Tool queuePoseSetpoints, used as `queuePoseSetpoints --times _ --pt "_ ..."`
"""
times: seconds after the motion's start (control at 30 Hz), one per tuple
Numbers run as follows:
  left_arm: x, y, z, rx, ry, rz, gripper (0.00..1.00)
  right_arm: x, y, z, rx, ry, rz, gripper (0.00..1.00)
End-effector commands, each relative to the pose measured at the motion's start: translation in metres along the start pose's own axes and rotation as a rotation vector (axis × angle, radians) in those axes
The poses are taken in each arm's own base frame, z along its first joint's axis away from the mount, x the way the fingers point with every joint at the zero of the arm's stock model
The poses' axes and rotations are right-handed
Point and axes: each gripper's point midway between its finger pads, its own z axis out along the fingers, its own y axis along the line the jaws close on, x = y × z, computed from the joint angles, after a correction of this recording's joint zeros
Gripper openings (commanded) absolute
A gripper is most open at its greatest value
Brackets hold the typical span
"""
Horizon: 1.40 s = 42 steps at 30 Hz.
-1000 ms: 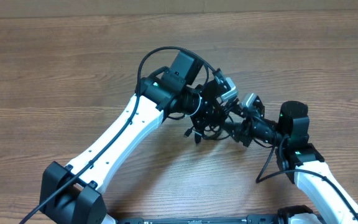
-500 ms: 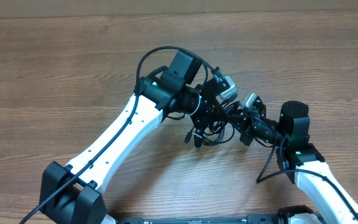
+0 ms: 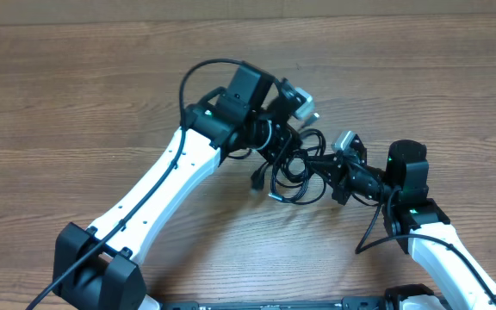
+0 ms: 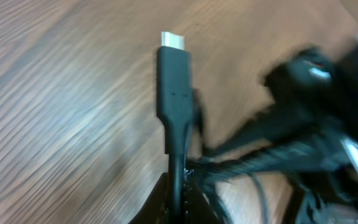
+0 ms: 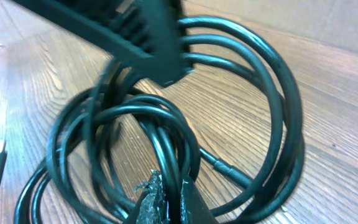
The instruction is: Untangle cables
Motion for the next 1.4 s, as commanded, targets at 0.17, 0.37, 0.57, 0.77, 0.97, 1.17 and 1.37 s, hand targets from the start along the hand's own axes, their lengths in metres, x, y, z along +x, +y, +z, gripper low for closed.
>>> queuePoseSetpoints --times 0.17,0.37,0.57,0.77,0.97,1.17,1.37 --pt "-0.012 0.059 -0.029 -0.205 -0.082 -0.216 0.04 -0.034 0.036 -0.007 -0.225 -0.132 -0.091 0.04" --pt "-0.011 0.065 -0.032 -0.229 -0.083 -0.224 0.05 -0.043 0.052 -0.012 -0.317 -0.18 -0.133 0.04" --pt "-0.01 0.07 -0.033 -0.26 -0.082 -0.225 0.04 -0.048 0.063 -0.017 -0.386 -0.209 -0.157 0.04" --pt "-0.007 0.054 -0.029 -0.17 -0.056 -0.157 0.04 -0.048 0.06 -0.017 -0.377 -0.196 -0.097 0.04" --pt "0.009 0.016 -0.026 0.047 0.013 -0.003 0.04 -0.046 0.046 -0.011 -0.3 -0.16 0.033 0.35" --pt "0.04 -0.019 -0.033 0.241 0.111 0.069 0.04 -0.022 0.046 -0.008 -0.29 -0.069 0.165 0.48" --pt "0.039 -0.033 -0.037 0.322 0.097 0.07 0.04 -0.005 0.044 -0.006 -0.258 -0.008 0.222 0.53"
